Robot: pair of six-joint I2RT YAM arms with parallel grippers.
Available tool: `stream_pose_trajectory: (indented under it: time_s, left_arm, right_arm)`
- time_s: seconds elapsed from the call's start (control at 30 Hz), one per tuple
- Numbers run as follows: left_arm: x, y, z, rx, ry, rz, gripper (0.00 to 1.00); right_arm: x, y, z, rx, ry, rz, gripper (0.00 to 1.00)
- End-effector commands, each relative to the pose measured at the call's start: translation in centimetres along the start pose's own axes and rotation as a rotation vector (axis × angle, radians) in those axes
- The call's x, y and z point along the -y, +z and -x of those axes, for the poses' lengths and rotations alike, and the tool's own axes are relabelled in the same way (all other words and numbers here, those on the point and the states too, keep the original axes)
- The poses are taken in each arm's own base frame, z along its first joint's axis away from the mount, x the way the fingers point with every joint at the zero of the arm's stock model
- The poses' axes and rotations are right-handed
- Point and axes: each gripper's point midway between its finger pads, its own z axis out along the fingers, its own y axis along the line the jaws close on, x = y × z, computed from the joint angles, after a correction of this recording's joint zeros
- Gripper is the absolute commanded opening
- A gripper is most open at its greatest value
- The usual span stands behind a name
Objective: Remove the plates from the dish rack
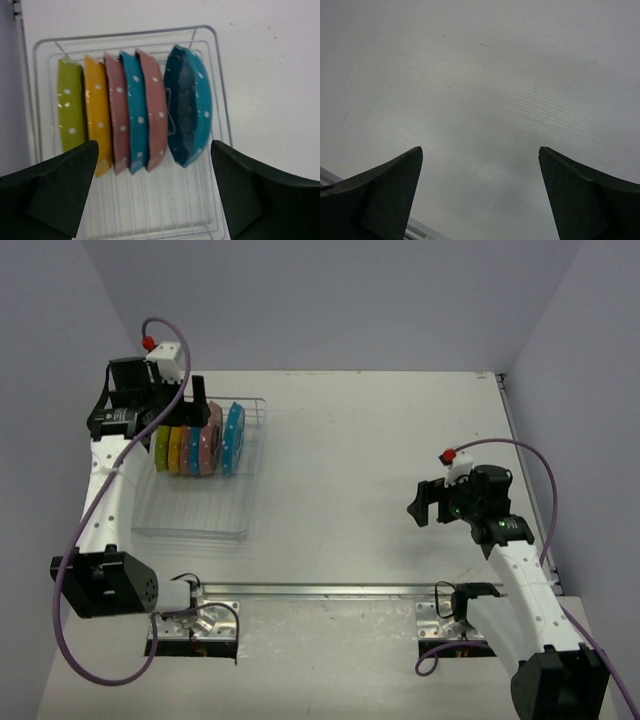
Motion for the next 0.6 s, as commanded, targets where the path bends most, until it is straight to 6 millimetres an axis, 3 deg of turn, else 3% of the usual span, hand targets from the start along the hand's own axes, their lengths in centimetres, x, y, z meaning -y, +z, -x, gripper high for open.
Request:
stream_pose_trajectory:
  time_s: [0.0,0.2,0.57]
  left_arm:
    - [-3.3,0.4,1.2,-0.038,0.037,0.015,0.83]
    - [-8.4,1.8,0.2,-0.095,0.013,0.062,0.71]
    - [-11.8,3.1,-3.1,-0.170,0.016,0.082,0.62]
  right_arm:
    - [-0.4,-0.3,2.2,0.044,-0.032,0.030,0.99]
    - [-0.7,-0.3,2.0,0.037,-0.028,0.046,0.99]
    - [-0.9,-0.1,1.9,0.032,-0.019,0.060,0.99]
